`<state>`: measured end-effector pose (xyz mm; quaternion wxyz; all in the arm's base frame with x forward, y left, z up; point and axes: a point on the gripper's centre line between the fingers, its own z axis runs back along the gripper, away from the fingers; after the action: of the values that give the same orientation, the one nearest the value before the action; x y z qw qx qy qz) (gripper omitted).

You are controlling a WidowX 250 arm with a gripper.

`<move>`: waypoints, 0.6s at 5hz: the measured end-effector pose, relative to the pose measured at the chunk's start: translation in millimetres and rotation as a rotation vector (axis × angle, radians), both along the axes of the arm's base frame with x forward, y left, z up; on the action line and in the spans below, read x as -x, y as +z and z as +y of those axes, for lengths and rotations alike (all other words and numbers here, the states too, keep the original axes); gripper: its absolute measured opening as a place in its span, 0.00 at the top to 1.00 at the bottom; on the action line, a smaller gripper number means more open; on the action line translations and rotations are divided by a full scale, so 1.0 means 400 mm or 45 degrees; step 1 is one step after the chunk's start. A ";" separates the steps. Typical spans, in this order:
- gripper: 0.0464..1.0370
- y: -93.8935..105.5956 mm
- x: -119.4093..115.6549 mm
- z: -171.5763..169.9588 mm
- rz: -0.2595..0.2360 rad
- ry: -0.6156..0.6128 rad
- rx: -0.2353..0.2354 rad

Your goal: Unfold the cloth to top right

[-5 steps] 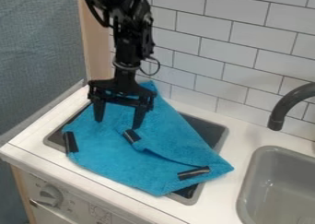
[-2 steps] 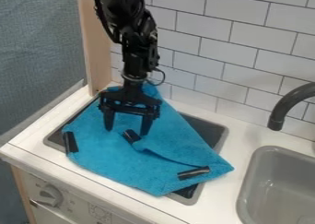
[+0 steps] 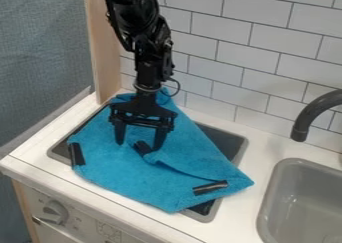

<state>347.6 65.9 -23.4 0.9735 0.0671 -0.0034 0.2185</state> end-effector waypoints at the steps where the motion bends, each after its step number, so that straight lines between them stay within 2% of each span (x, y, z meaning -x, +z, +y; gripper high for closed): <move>1: 0.09 -0.006 -0.003 0.000 0.003 0.006 0.000; 3: 0.65 -0.008 -0.006 0.008 -0.011 0.022 -0.024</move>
<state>350.2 69.0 -26.5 0.9709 0.0754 -0.0092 0.2271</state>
